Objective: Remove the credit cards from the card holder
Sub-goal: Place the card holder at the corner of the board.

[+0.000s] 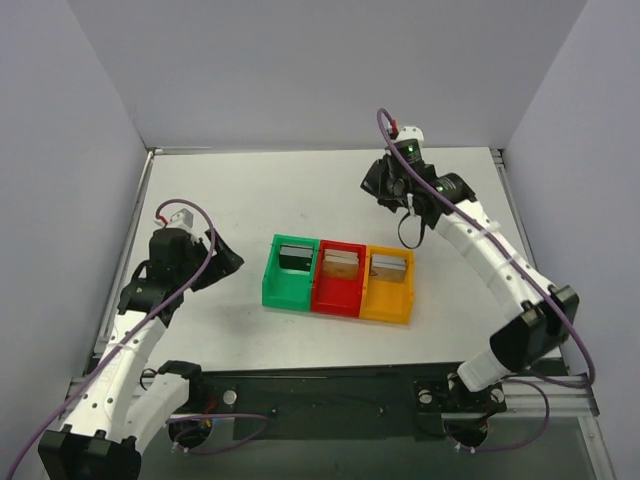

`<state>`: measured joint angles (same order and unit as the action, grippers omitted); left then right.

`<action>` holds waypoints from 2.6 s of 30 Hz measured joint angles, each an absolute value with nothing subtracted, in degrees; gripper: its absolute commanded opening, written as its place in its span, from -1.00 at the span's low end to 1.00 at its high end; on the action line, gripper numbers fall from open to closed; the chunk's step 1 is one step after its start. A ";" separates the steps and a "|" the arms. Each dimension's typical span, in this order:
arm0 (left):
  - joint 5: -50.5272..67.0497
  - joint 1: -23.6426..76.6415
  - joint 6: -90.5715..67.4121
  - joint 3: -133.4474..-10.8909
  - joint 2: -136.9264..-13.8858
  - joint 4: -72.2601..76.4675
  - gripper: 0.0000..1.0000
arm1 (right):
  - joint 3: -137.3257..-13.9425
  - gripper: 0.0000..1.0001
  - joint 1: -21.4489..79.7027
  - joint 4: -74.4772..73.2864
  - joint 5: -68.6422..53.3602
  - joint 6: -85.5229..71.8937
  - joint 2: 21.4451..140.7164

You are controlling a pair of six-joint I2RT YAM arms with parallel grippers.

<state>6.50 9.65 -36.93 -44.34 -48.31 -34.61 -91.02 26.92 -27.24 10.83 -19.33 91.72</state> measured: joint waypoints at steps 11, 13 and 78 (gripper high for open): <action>8.34 9.63 -39.13 -43.22 -43.72 -32.36 0.68 | -60.42 -1.00 47.27 -18.98 -6.11 -30.24 67.48; 9.02 9.63 -39.92 -41.98 -42.81 -31.90 0.68 | -56.55 -1.00 50.46 -17.56 -9.37 -32.99 64.47; 11.90 18.09 -47.66 -31.24 -39.24 -26.70 0.67 | -39.66 0.25 80.12 -20.67 7.81 -40.84 58.46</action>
